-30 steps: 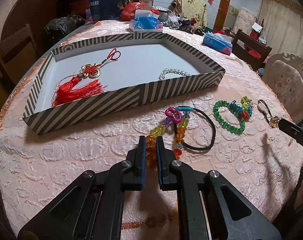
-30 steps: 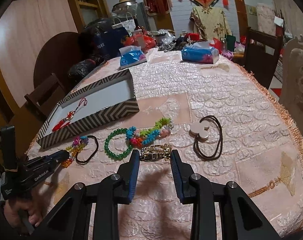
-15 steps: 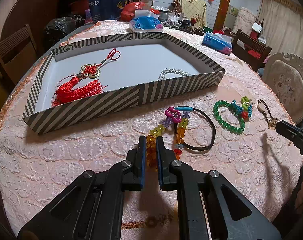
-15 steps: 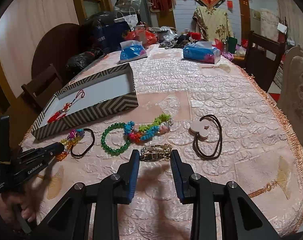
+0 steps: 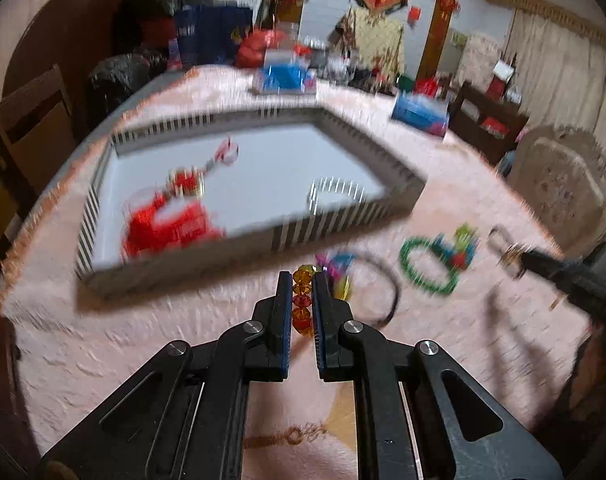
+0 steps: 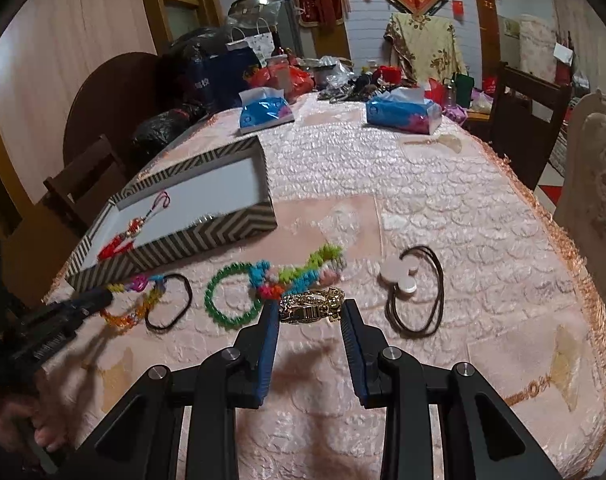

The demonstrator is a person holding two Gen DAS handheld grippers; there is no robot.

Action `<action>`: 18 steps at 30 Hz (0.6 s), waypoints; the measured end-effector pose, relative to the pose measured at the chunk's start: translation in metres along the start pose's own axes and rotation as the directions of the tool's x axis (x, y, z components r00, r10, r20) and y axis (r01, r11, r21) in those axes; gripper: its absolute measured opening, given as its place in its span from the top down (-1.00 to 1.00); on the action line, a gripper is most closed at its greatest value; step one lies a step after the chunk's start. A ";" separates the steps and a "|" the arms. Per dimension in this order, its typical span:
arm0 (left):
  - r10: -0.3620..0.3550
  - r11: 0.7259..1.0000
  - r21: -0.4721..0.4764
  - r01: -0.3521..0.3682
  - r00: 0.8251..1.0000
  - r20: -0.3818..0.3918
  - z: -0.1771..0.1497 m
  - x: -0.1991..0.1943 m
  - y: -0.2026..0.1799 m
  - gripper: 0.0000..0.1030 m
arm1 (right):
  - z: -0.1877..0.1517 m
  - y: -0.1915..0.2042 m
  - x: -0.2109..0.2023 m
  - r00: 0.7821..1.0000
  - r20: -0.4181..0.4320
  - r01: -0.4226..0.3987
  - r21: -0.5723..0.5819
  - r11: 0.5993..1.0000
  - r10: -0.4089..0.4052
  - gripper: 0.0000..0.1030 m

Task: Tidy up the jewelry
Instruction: 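Carry the beaded bracelet into the tray with the left tool while the right tool drops the gold bracelet there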

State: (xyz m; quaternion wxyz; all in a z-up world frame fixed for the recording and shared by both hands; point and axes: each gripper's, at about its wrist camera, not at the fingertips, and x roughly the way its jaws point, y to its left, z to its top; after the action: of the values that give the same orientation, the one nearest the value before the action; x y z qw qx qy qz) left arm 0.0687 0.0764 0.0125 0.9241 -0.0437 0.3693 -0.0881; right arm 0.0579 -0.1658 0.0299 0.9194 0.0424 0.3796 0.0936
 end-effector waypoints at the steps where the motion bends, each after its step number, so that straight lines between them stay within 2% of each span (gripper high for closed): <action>1: -0.009 1.000 -0.005 0.009 1.000 0.021 0.010 -0.008 0.001 0.85 | 0.004 0.001 0.000 1.000 0.003 -0.007 -0.005 1.000 0.007 0.41; 7: -0.047 0.998 -0.035 0.052 0.990 0.130 0.067 -0.045 0.014 0.85 | 0.030 0.016 0.000 0.999 0.030 -0.036 -0.051 0.998 0.038 0.41; 11: -0.016 0.999 -0.030 0.021 0.984 0.178 0.101 -0.044 0.030 0.85 | 0.045 0.031 0.007 0.997 0.033 -0.062 -0.087 0.994 0.065 0.41; 13: -0.002 1.000 -0.029 0.007 0.986 0.169 0.108 -0.031 0.039 0.85 | 0.052 0.039 0.014 0.997 0.025 -0.074 -0.101 0.992 0.077 0.41; 18: 0.053 0.998 -0.041 -0.050 0.996 0.068 0.107 0.035 0.052 0.85 | 0.074 0.061 0.034 0.992 0.006 -0.123 -0.122 0.985 0.125 0.41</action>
State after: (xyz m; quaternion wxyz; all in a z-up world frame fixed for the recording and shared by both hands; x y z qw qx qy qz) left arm 0.1743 0.1221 0.0585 0.9372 -0.0556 0.3397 -0.0554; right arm 0.1250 -0.0995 0.0679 0.9153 0.0105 0.3634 0.1731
